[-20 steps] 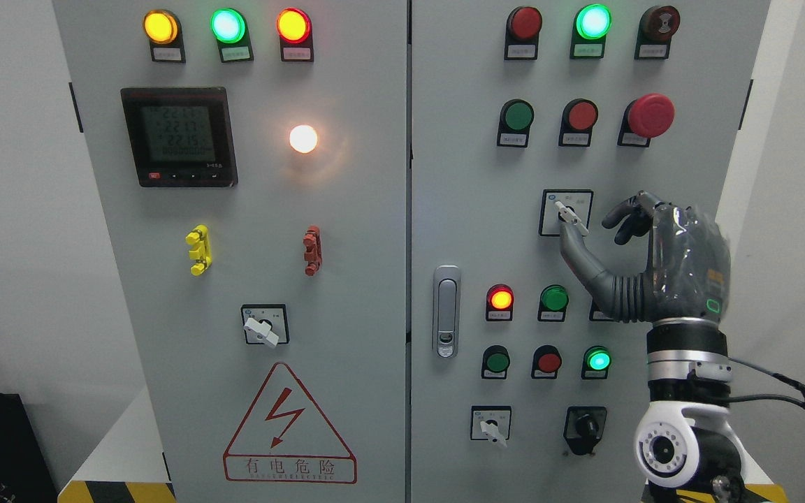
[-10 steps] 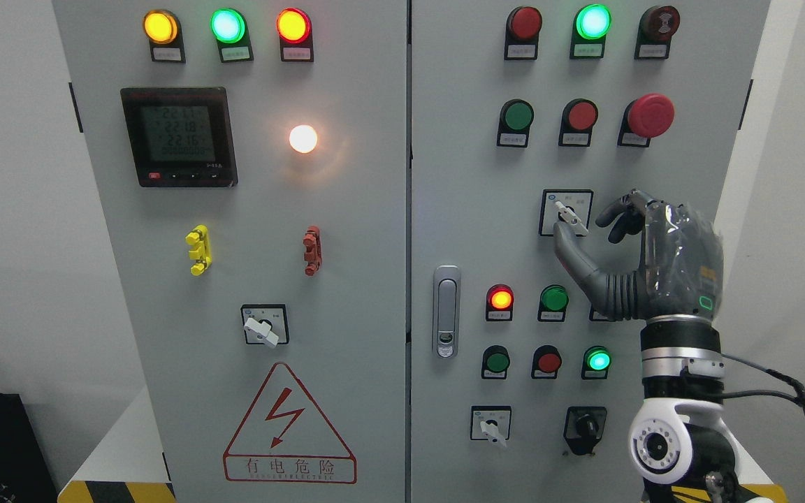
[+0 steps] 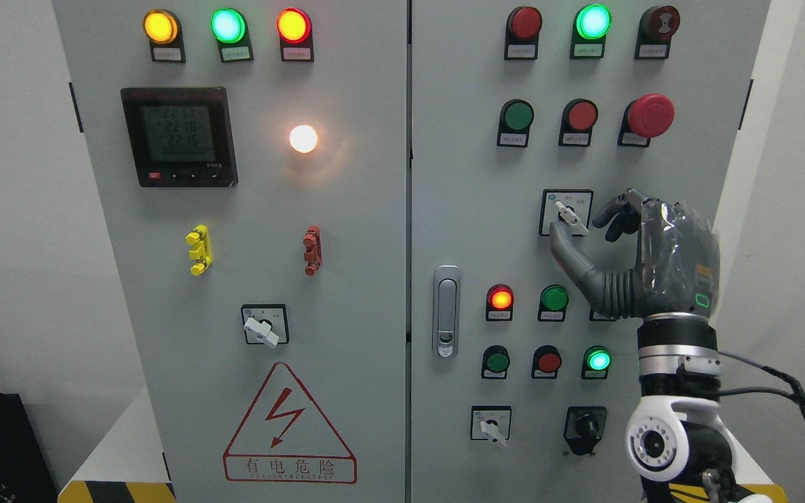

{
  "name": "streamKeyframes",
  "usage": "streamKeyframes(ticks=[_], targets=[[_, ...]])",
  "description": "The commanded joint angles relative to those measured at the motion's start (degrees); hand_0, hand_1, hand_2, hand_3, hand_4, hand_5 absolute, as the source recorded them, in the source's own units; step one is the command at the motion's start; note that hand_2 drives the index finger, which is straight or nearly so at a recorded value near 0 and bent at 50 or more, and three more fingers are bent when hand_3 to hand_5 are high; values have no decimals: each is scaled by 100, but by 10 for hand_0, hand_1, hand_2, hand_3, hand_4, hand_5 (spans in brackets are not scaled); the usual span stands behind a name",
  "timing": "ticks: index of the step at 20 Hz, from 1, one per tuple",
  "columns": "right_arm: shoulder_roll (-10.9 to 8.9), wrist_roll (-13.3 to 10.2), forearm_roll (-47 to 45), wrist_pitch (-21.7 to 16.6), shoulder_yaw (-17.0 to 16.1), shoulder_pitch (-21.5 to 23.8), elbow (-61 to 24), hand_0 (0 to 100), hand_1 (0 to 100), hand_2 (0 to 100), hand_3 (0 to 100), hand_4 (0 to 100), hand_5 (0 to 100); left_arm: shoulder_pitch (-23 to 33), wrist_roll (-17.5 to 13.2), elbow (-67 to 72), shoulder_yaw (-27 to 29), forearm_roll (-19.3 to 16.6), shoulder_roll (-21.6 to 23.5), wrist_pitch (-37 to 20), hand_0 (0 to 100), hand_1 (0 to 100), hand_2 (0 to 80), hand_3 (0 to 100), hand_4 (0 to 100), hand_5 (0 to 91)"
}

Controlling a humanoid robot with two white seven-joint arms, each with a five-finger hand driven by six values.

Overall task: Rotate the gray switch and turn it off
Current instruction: 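Rotate the right hand to turn the switch knob counterclockwise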

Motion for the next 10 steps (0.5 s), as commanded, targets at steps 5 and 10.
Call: streamKeyframes(ticks=[5,10], targets=[[28,4,-7,31,18,-90,128,125,392,603,788,726,905,-1,-15,132,185,-44,0,5,120,389,0,0,0,0],[37,4,2,31,18,-117,137,135,386,599,786,724,908,-1,-15,132,185,-44,0,-4,120,389,0,0,0,0]])
